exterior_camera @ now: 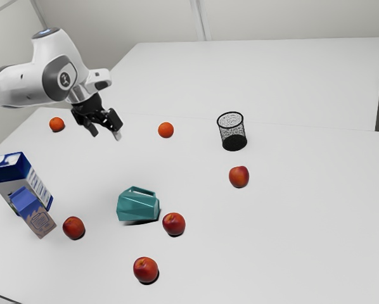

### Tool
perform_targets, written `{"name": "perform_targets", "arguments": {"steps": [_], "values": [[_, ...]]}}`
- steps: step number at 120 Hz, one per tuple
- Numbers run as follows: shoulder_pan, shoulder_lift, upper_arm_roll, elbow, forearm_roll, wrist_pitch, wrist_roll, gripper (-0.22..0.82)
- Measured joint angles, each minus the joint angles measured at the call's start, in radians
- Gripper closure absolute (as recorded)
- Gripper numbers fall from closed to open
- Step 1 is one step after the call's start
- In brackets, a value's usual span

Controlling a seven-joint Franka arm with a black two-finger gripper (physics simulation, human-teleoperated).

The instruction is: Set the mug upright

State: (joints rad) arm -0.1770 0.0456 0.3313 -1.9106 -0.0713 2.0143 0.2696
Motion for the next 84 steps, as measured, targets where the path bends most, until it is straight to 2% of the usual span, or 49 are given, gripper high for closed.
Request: {"name": "perform_targets", "arguments": {"steps": [16, 45, 84], "values": [[-0.002, -0.03, 0.007, -0.053, 0.002, 0.005, -0.008, 0.0], [-0.063, -0.04, 0.101, -0.175, -0.207, -0.059, -0.02, 0.0], [-0.033, -0.01, 0.153, -0.24, -0.395, -0.121, -0.038, 0.0]]}}
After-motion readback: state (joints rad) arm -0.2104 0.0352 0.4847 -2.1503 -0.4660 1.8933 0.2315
